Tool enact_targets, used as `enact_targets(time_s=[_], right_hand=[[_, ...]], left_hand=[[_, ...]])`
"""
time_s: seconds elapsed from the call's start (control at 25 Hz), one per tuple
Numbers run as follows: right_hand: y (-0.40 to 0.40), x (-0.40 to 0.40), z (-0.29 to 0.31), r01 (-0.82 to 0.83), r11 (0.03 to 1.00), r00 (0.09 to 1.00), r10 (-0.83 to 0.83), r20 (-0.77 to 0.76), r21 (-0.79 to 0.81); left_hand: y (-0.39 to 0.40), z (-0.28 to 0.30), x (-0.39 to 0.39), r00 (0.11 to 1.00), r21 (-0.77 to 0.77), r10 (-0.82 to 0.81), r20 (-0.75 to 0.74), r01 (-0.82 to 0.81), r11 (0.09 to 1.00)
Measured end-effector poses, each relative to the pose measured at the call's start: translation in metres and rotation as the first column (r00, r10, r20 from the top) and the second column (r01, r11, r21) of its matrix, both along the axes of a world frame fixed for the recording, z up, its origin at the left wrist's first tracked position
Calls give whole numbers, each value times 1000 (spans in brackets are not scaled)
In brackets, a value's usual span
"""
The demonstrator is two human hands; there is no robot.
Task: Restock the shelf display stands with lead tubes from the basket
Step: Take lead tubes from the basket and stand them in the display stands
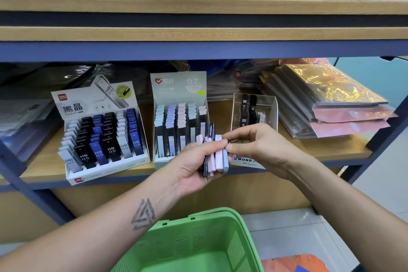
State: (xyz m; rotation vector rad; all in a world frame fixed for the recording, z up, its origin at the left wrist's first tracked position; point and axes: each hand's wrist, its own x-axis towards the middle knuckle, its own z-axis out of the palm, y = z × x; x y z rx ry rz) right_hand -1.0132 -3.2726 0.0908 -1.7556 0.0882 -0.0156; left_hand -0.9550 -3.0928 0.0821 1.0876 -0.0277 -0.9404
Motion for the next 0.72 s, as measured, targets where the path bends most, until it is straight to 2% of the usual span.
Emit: enact_targets(time_s=[0.24,0.44,0.64,0.72], right_hand=[[1,-1,1,-3,998,998,8,-70,64],[-3,-2,-3,-13,989,1000,15,-14,146],[-4,-7,-1,-84,996,996,83,37,30],[-2,-12,0,-110,978,989,126,81,-175]], left_hand=[[-1,-3,-3,1000,-3,-4,-29,4,1000],[-5,-7,-4,998,-19,12,-58,-13,1000],[-12,-9,-4,992,-9,128,-22,-128,992],[-16,-8,-5,981,-21,192,-37,-193,981]])
